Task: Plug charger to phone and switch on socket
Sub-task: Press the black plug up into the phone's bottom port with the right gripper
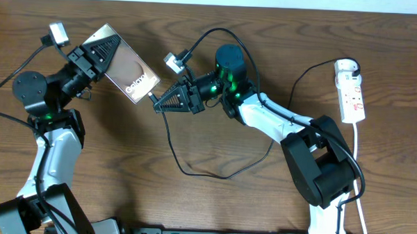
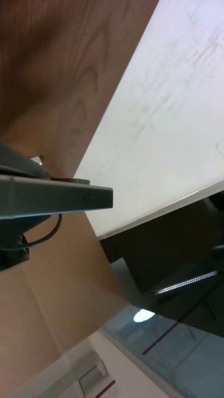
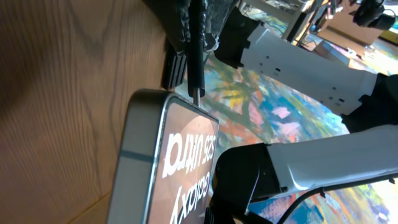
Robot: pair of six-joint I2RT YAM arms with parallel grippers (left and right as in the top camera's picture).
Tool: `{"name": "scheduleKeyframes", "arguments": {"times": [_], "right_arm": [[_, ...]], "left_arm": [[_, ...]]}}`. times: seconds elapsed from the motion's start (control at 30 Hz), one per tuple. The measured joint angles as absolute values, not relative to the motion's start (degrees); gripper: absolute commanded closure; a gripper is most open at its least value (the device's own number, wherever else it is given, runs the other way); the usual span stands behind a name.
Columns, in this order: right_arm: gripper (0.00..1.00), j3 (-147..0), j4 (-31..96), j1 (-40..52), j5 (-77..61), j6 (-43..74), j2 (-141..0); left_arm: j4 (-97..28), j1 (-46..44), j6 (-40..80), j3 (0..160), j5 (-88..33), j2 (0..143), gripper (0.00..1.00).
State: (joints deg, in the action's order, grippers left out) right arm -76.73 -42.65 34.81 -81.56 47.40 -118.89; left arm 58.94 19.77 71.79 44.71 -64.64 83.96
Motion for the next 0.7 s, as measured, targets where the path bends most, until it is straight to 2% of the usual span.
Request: {"name": "scheduleKeyframes", "arguments": {"times": [0.7], "right_arm": [[0.99,-76.73,-42.48,35.00,-83.07,48.47,-118.89]], "left_arm": [[58.98,19.84,71.77,44.71,-66.74,83.96,0.93]]}}
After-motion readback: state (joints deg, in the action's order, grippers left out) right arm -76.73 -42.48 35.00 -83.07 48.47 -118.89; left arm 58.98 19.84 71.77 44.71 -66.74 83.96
